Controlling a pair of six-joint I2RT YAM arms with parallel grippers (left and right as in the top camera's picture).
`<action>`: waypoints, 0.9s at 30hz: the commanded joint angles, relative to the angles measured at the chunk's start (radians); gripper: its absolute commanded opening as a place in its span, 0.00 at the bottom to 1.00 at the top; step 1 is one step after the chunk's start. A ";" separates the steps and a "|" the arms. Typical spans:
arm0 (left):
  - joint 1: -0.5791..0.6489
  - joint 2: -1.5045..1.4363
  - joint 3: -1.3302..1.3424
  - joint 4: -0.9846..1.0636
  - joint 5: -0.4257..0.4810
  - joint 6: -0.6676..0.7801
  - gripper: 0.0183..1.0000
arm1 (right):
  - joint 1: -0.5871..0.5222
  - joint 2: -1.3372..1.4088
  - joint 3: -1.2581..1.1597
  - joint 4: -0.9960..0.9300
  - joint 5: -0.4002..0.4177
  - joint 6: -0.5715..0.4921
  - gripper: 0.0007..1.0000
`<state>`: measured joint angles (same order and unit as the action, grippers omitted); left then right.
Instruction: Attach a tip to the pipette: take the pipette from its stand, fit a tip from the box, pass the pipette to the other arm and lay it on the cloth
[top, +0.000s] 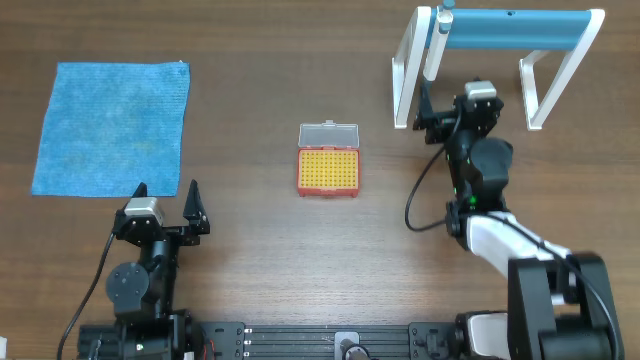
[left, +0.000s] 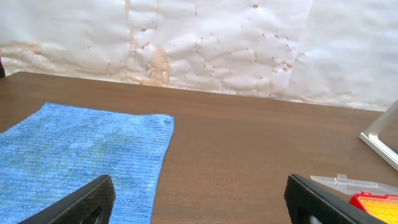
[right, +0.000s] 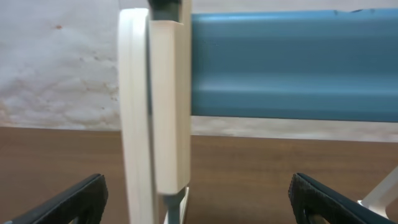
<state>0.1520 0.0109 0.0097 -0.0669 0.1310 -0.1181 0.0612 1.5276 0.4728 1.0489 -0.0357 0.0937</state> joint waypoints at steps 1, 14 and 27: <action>0.005 -0.008 -0.004 -0.004 -0.008 -0.008 0.88 | 0.006 0.076 0.095 0.008 0.063 0.018 0.94; 0.005 -0.007 -0.004 -0.004 -0.008 -0.008 0.88 | 0.006 0.193 0.176 0.008 0.063 0.018 0.94; 0.005 -0.007 -0.004 -0.004 -0.008 -0.008 0.88 | 0.006 0.237 0.230 0.000 0.081 0.018 0.94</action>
<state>0.1520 0.0109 0.0097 -0.0669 0.1310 -0.1181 0.0612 1.7382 0.6758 1.0473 0.0307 0.0967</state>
